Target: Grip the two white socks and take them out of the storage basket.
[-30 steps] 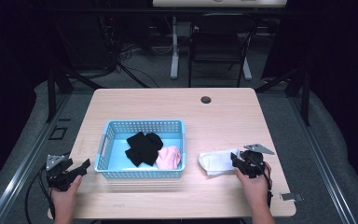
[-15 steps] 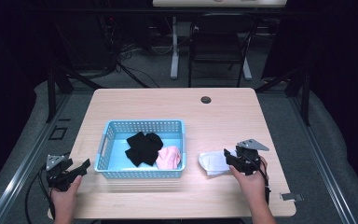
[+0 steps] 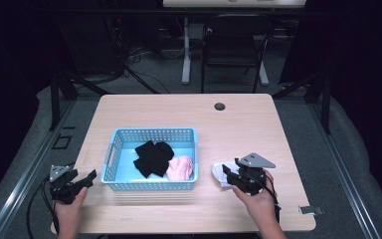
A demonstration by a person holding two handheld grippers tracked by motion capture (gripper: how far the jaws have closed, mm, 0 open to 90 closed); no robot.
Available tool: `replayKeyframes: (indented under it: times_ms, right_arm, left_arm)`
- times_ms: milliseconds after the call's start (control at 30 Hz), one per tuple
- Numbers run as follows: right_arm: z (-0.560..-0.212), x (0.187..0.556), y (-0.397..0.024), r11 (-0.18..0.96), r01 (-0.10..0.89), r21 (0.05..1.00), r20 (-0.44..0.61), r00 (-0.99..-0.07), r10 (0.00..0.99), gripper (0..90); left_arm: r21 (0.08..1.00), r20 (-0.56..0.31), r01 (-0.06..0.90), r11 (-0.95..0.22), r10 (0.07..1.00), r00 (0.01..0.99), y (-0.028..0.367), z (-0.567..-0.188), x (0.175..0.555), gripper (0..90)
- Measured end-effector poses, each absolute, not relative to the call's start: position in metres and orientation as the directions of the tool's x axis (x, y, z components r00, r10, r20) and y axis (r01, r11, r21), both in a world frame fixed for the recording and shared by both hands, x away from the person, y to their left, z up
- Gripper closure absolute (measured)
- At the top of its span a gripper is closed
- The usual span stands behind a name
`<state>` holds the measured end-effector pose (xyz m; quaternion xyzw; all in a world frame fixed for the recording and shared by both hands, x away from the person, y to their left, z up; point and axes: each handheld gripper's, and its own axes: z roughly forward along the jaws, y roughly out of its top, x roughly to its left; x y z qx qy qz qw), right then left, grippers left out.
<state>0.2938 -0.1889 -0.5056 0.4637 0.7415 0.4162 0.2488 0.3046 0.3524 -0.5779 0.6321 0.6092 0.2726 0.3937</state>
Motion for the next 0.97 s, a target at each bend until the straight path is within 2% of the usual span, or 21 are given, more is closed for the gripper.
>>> replayKeyframes:
  times_ms: [367, 600, 967]
  right_arm:
    - [-0.524, 0.278, -0.178, 0.302, 0.438, 0.847, -0.046, -0.505, 0.862, 48.5]
    - [-0.546, 0.284, -0.173, 0.254, 0.488, 0.835, 0.037, -0.510, 0.859, 48.6]
    - [-0.557, 0.288, -0.164, 0.287, 0.506, 0.813, 0.046, -0.548, 0.835, 48.7]
  left_arm:
    - [0.829, -0.134, 0.557, 0.050, 0.985, 0.110, 0.351, -0.579, 0.305, 25.5]
    - [0.827, -0.134, 0.560, 0.048, 0.985, 0.113, 0.351, -0.579, 0.305, 25.4]
    - [0.830, -0.138, 0.554, 0.057, 0.985, 0.106, 0.352, -0.579, 0.305, 25.4]
